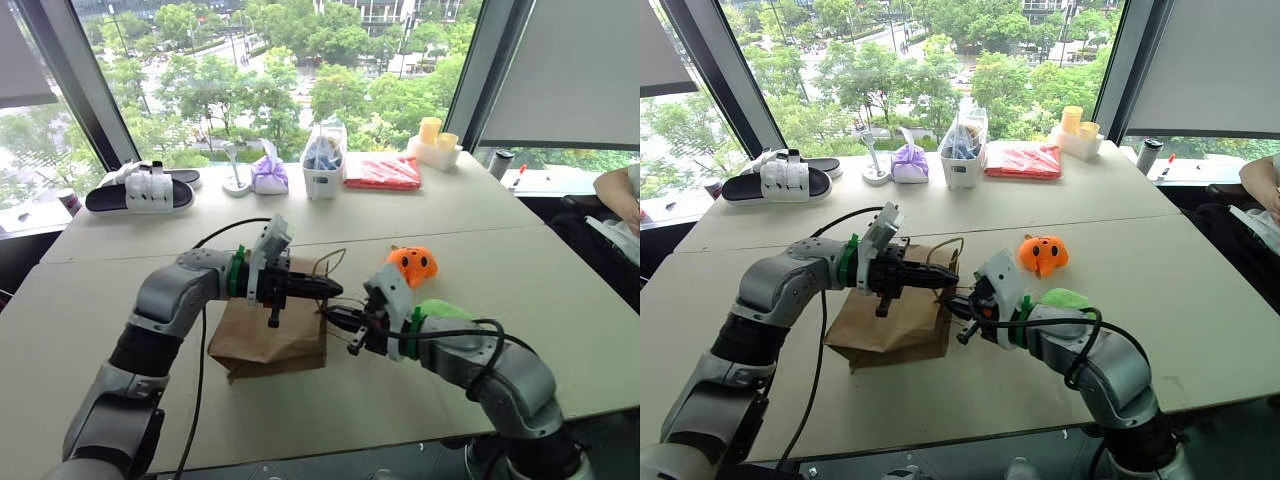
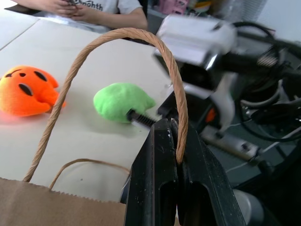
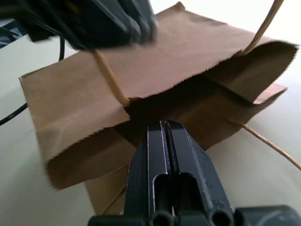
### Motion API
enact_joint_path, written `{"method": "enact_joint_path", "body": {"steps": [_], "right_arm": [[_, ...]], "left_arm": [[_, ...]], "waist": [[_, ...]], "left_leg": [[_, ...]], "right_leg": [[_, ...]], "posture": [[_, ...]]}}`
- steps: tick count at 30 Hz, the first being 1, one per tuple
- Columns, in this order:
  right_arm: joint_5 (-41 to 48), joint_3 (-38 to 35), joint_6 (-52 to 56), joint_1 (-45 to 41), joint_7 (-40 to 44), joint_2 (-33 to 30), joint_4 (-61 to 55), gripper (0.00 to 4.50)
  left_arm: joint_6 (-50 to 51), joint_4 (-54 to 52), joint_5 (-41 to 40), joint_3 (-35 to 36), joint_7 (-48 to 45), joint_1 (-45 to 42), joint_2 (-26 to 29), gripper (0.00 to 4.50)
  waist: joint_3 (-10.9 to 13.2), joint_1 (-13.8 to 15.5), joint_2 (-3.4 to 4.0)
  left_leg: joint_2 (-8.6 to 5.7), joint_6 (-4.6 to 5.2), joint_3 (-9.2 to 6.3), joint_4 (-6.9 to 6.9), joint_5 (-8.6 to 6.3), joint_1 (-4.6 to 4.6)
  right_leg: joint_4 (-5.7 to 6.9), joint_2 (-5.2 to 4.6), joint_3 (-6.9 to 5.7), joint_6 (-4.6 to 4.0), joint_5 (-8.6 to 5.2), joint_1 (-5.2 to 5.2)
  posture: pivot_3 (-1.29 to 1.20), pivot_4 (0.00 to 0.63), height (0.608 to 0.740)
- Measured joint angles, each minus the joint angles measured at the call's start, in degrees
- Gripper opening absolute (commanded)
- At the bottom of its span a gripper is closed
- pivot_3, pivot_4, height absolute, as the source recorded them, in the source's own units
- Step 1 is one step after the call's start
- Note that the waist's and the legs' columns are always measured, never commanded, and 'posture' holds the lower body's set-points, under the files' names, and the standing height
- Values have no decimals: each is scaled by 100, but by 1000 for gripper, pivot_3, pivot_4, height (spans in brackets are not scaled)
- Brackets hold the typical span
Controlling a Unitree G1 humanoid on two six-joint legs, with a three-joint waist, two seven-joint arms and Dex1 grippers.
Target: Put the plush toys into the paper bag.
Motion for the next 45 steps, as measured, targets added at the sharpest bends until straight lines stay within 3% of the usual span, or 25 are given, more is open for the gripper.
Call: {"method": "enact_joint_path", "body": {"steps": [10,18,22,32,38,41,45], "right_arm": [[-556,470,-1099,-455,525,570,1912,0],[-1217,1049,-1326,-186,562,474,1995,0],[-1302,982,-1316,-134,398,539,1998,0],[-1474,772,-1242,-132,241,633,2089,0],[-1243,305,-890,-23,214,630,1776,0],[-920,-152,-573,-17,253,474,1163,0],[-442,-621,-38,-5,400,29,180,0]], "left_arm": [[1070,-264,-958,544,-76,-408,603,31],[-20,1164,-275,571,-110,-1253,504,31],[-477,1889,-6,582,-244,-1687,463,31],[-828,2431,172,649,-478,-2155,445,31],[-748,1148,151,423,-654,-1138,378,31],[-684,742,185,103,-724,-473,364,31],[-766,302,223,-24,-765,-234,447,31]], "waist": [[0,-3,1],[0,-3,0],[0,-7,0],[0,-11,0],[-1,-14,4],[1,-9,2],[1,19,2]], "left_leg": [[-1,-1,-3,0,0,0],[-3,-7,4,-1,4,0],[-3,-8,4,-2,4,0],[-3,-7,3,0,4,-1],[-1,-7,-1,-2,4,0],[-1,-7,-5,-2,4,-4],[-1,-5,-5,-1,3,-6]], "right_leg": [[2,2,-1,0,0,-1],[2,2,-5,0,0,-2],[3,2,-6,0,0,-3],[4,2,-6,0,0,-1],[5,1,-1,0,0,-3],[6,2,-1,0,0,-7],[0,1,-1,0,0,-4]], "posture": [[0,150,740],[0,150,740],[0,150,740],[0,150,740],[0,150,740],[0,150,740],[0,150,740]]}}
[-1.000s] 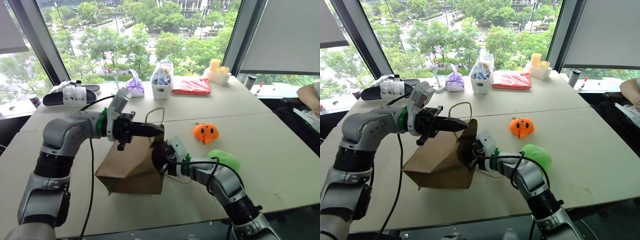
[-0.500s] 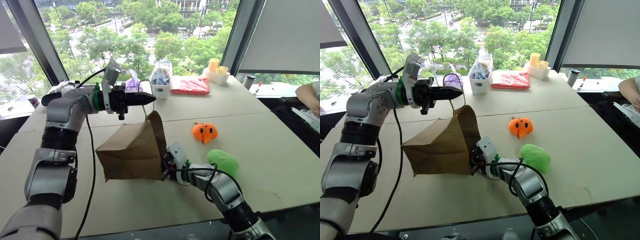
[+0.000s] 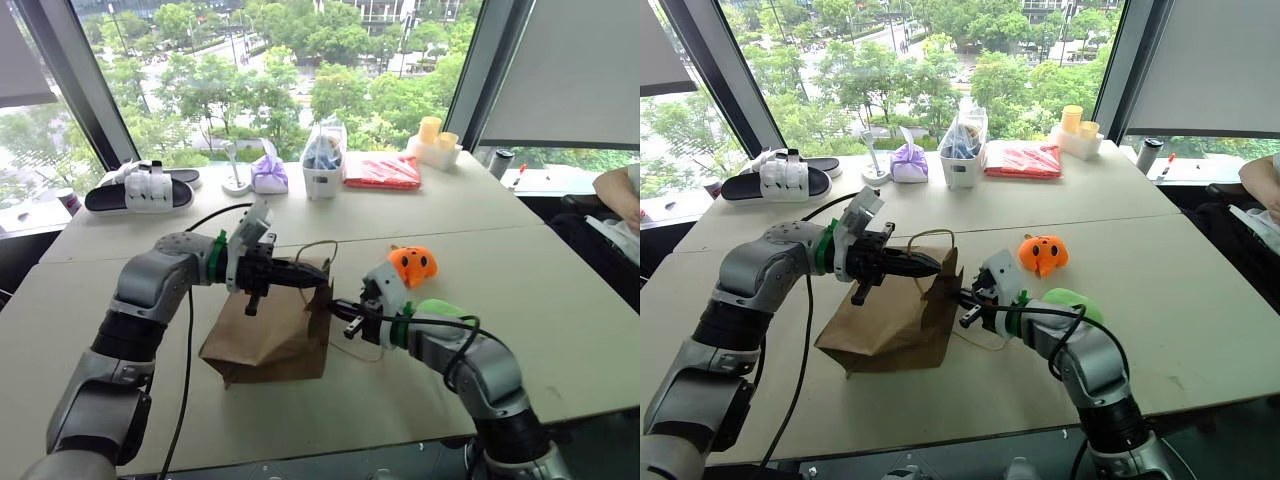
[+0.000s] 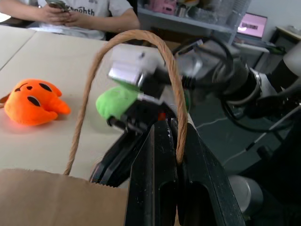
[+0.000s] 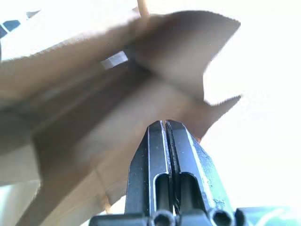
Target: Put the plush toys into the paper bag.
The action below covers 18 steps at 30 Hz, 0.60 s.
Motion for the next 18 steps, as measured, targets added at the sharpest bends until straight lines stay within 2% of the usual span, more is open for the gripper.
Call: {"method": "enact_joint_path", "body": {"steps": [6,9,12,14,16,18], "right_arm": [[510,-824,516,153,137,-951,-861,0],[557,-1308,594,423,250,-1647,-921,818],[544,-1776,585,777,402,-2260,-908,2395],[517,-1813,486,1040,494,-2514,-936,3318],[403,-1751,344,1347,547,-2703,-941,4440],[333,-1688,248,1505,575,-2775,-918,4481]], "left_arm": [[-10,-229,-37,0,5,142,90,31],[-2,-371,-60,8,-3,208,202,0],[62,-423,-109,28,-4,335,325,0],[88,-501,-158,29,3,342,331,0],[106,-549,-183,33,5,342,380,0],[108,-555,-186,53,-5,342,465,0]], "waist": [[0,6,0],[0,18,0],[1,19,-2],[1,16,-2],[1,8,-2],[1,-1,-2]], "left_leg": [[0,2,8,0,-1,0],[-1,4,15,1,-2,-1],[1,6,16,2,-4,0],[3,6,16,3,-3,0],[2,7,18,4,-4,1],[3,7,19,5,-4,1]], "right_leg": [[-2,0,-2,0,0,2],[-4,-3,-2,0,-1,5],[-6,-2,-4,1,-1,8],[-5,-2,-4,1,-1,9],[-6,-2,-3,0,-1,10],[-5,-2,-3,1,-1,10]], "posture": [[0,150,740],[0,150,740],[0,150,740],[0,150,740],[0,150,740],[0,150,740]]}}
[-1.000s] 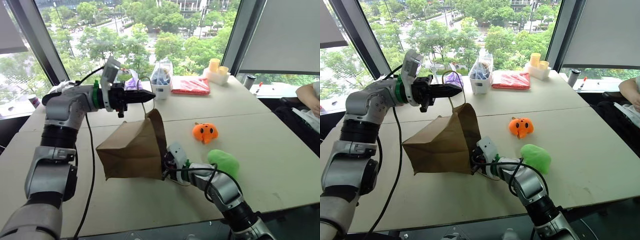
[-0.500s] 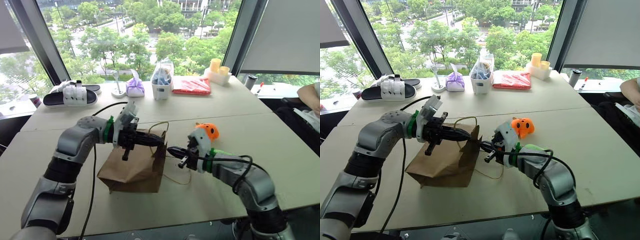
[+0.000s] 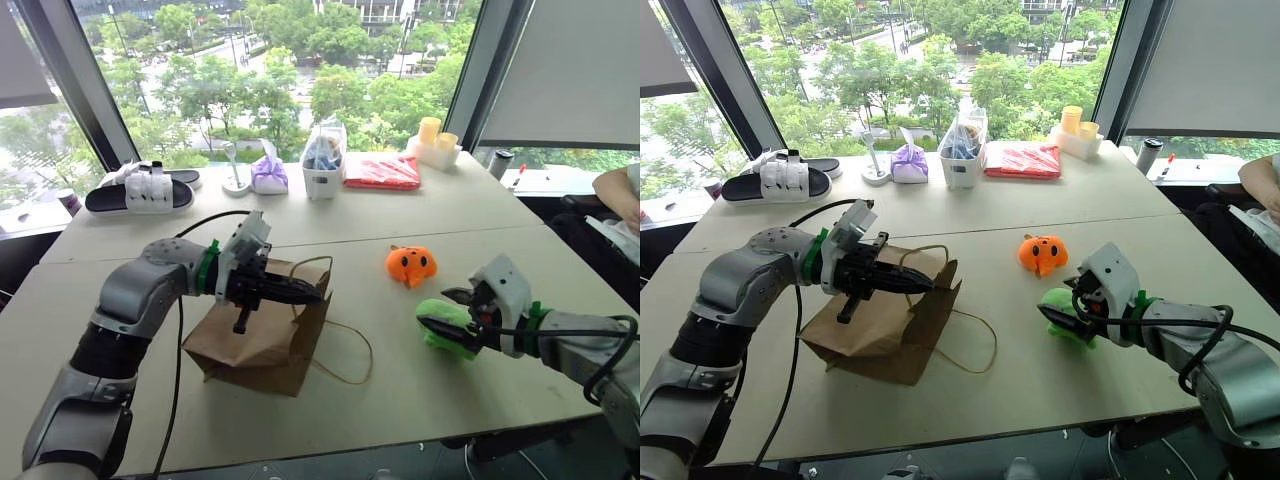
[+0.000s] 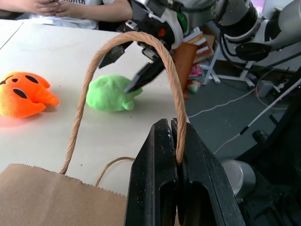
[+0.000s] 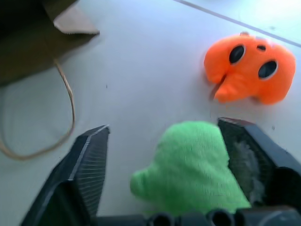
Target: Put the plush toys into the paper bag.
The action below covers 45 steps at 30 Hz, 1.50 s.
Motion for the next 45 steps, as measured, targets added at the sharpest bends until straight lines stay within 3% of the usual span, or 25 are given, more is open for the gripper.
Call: {"method": "enact_joint_path", "body": {"steps": [8,16,20,26,30,33,37,45], "right_arm": [[-621,528,-724,172,-74,-8,595,4481],[-1812,1391,-2181,-11,-238,26,1807,4481],[-2019,1382,-2470,-62,-273,44,2021,3166],[-2020,1251,-2360,-129,-251,145,1925,104],[-1776,1211,-2192,-241,13,173,1465,41],[-1389,1278,-1888,-799,168,478,871,41],[-1169,2033,-1596,-1928,232,1092,256,41],[-1657,3375,-1879,-2278,383,1571,979,41]], "left_arm": [[56,-58,-68,90,-186,6,290,0],[98,-103,-100,100,-187,13,424,0],[123,-98,-117,181,-92,13,445,0],[344,74,-251,536,-44,13,626,0],[326,270,-239,603,-40,13,660,0],[283,450,-214,605,-47,-11,666,0],[204,620,-166,603,-31,-110,619,0],[258,695,-235,614,74,-299,554,0]], "waist": [[0,26,0],[-1,10,-4],[-1,20,-4],[0,10,-3],[1,11,-1],[2,-22,0],[2,-15,-1],[5,4,-5]], "left_leg": [[-1,1,-2,9,-1,0],[-1,1,-1,14,-1,7],[-1,1,-3,19,-1,6],[0,4,-4,19,-2,6],[0,4,-6,19,-2,6],[2,4,-8,19,-2,6],[3,4,-17,17,-3,4],[-8,6,-22,26,-4,-6]], "right_leg": [[-1,-1,-1,0,0,6],[-1,0,-1,0,0,16],[0,0,-2,0,0,17],[0,1,-2,0,0,17],[1,1,-3,0,0,17],[1,1,-2,0,0,15],[3,4,-12,0,-1,11],[1,-3,-10,1,-1,10]], "posture": [[0,150,740],[0,150,740],[0,150,740],[0,150,740],[0,150,740],[0,150,740],[0,150,740],[0,150,740]]}}
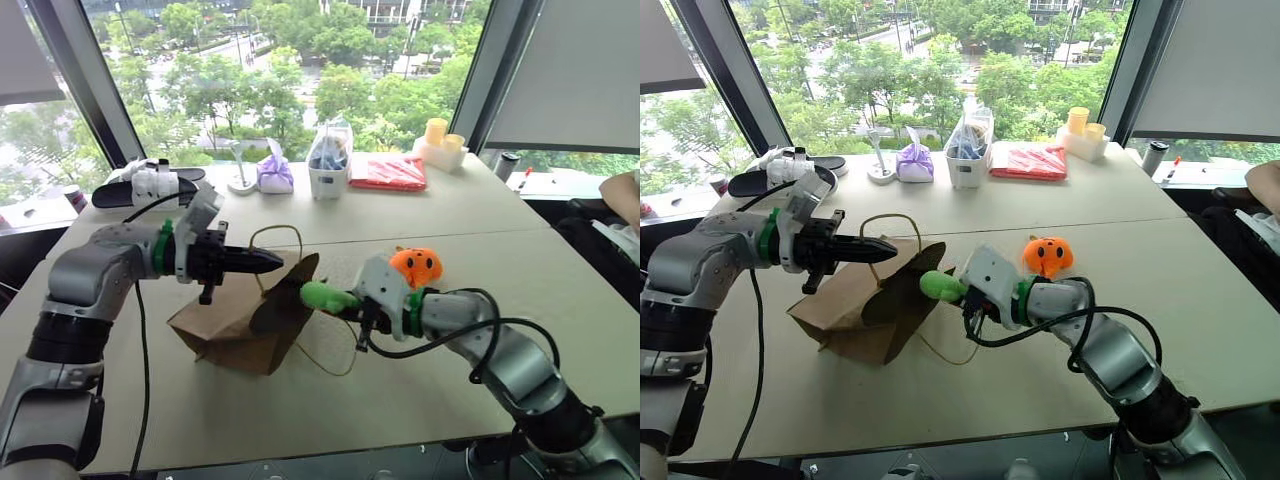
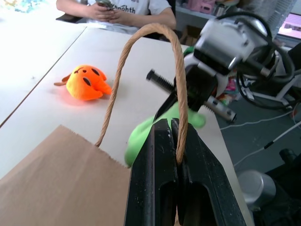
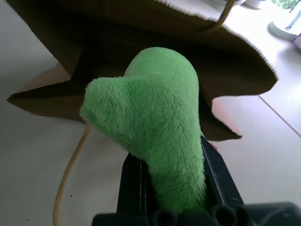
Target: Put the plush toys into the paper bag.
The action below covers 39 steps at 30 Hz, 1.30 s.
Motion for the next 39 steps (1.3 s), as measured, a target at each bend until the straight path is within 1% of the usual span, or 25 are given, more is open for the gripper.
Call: {"method": "enact_joint_path", "body": {"steps": [4,10,18,20,21,24,27,30,33,35,39], "right_arm": [[-211,212,-312,-349,83,334,534,41],[-478,489,-769,-840,222,931,1372,41],[-707,710,-1258,-1134,518,1554,2244,41],[-741,710,-1323,-1211,572,1646,2355,904],[-744,705,-1338,-1276,601,1705,2450,1239],[-748,700,-1351,-1390,668,1888,2584,2822],[-784,699,-1346,-1405,734,1892,2586,4289],[-709,614,-1016,-1392,891,1710,2373,4289],[-549,331,-655,-1356,1068,1197,1757,4289],[-363,-116,-304,-1219,1152,711,1196,4289],[62,-1086,325,-956,1245,-104,566,4289]], "left_arm": [[108,-57,-84,3,74,-20,-82,0],[214,-250,-157,6,193,-40,-177,0],[240,-253,-309,82,382,-227,-372,0],[240,-250,-333,105,434,-238,-414,0],[241,-248,-358,135,472,-266,-469,0],[249,-251,-416,174,573,-380,-572,0],[287,-253,-485,190,617,-385,-593,0],[297,-253,-492,194,645,-371,-594,0],[228,-255,-484,204,649,-271,-573,0],[212,-288,-480,204,646,-92,-560,0],[189,-385,-460,205,641,151,-515,0]], "waist": [[1,-49,1],[1,-35,2],[1,-40,2],[1,-43,2],[1,-43,2],[1,-41,2],[1,-35,3],[2,-33,4],[2,-24,5],[2,-8,5],[3,-4,4]], "left_leg": [[6,0,0,-2,0,1],[4,-1,0,-2,0,1],[4,-4,-1,-3,2,1],[4,-5,-2,-4,2,1],[4,-6,-3,-4,3,1],[4,-10,-4,-5,5,1],[3,-13,-3,-5,6,1],[3,-12,-3,-5,5,0],[2,-8,-3,-5,3,0],[2,-6,-2,-6,1,-1],[3,-3,2,-6,0,-2]], "right_leg": [[6,6,0,0,0,-7],[9,5,2,-1,0,-9],[11,5,2,-1,1,-14],[12,5,2,-1,1,-15],[12,6,2,-1,1,-15],[12,6,2,-1,1,-16],[12,5,3,-1,1,-16],[12,5,3,-1,1,-16],[11,4,3,-1,1,-16],[10,4,3,-1,1,-15],[6,4,2,-1,1,-14]], "posture": [[0,150,740],[0,150,740],[0,150,740],[0,150,740],[0,150,740],[0,150,740],[0,150,740],[0,150,740],[0,150,740],[0,150,740],[0,150,740]]}}
